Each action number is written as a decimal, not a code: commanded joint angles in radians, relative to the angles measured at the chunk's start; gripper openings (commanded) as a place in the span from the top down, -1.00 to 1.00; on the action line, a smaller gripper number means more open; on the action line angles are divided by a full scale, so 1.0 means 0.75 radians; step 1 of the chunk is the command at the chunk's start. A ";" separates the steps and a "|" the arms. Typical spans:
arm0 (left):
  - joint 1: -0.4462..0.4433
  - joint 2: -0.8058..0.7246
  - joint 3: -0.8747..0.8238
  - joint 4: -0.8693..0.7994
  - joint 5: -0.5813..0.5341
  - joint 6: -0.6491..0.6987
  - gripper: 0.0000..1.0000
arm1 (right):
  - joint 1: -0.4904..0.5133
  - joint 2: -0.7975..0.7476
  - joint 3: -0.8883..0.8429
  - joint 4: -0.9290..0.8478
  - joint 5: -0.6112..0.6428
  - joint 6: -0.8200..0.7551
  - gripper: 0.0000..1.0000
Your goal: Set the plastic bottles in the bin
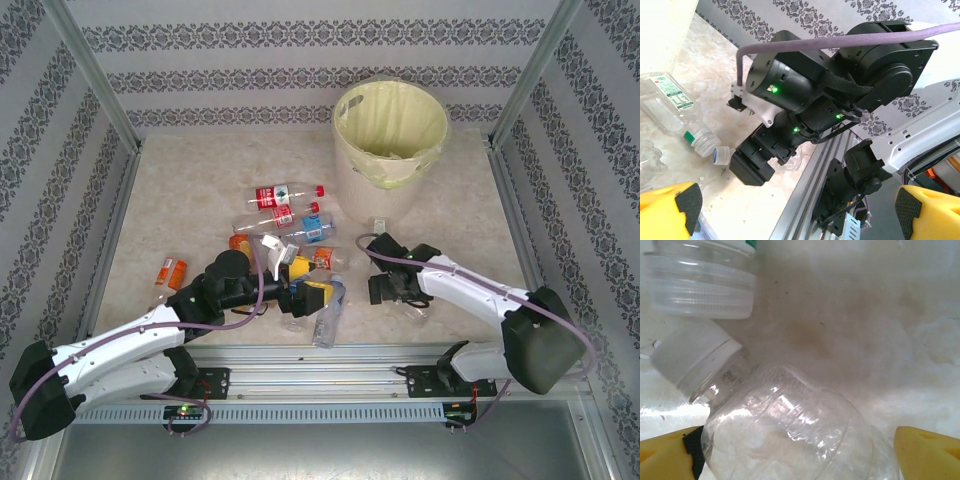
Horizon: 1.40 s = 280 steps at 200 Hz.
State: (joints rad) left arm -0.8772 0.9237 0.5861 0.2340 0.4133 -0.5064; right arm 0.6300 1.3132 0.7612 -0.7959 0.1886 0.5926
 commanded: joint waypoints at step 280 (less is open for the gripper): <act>-0.012 -0.121 0.118 -0.189 -0.173 0.070 -1.00 | 0.081 -0.343 -0.025 -0.069 -0.074 0.055 -0.04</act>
State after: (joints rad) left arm -0.8772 0.8238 0.6552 0.0101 0.2611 -0.4385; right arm 0.6918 1.1477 0.7238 -0.8448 0.1555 0.6262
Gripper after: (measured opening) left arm 0.998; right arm 0.581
